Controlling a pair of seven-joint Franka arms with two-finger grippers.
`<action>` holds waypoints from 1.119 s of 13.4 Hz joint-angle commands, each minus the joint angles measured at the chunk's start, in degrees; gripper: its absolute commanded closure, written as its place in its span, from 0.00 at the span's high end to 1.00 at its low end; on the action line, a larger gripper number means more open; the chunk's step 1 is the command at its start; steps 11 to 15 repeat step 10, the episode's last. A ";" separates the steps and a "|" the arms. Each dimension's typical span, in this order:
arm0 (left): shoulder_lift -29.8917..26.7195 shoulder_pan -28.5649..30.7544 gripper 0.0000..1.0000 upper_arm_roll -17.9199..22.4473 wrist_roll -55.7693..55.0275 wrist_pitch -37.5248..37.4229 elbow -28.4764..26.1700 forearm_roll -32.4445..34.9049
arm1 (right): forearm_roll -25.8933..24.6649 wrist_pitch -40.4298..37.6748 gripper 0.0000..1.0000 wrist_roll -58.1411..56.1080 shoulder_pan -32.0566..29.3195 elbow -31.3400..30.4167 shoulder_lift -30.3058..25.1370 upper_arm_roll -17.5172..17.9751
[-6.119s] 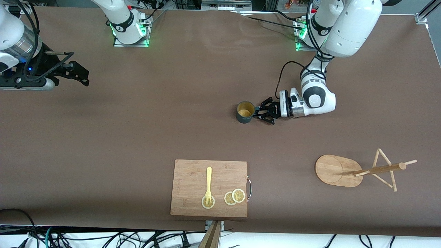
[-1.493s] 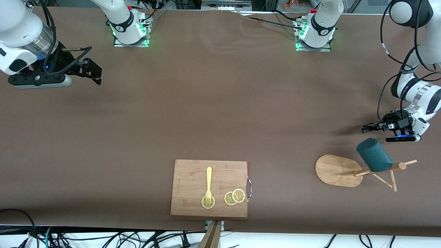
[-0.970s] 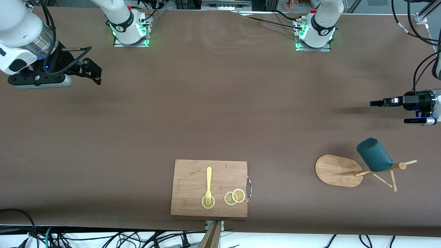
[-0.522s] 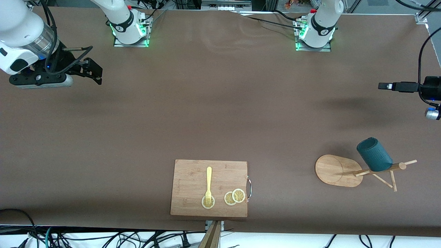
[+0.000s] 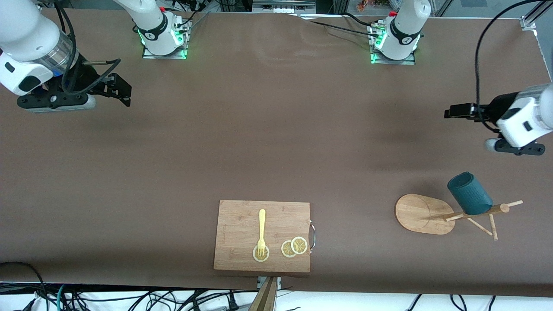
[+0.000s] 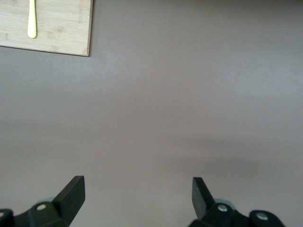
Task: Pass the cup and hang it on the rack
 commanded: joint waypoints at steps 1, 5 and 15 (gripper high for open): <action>-3.30 -0.26 1.00 -1.93 -0.42 4.81 0.38 4.19 | -0.08 -0.76 1.00 -0.76 -0.26 1.06 0.70 -0.14; -5.51 -0.26 1.00 -2.10 -0.59 1.51 2.57 4.72 | -0.08 -4.79 1.00 -0.67 -0.17 0.97 0.70 -0.14; -3.93 -0.34 1.00 -2.19 -0.86 -1.41 3.99 4.28 | -0.08 -4.37 1.00 -0.58 0.44 1.15 0.70 0.30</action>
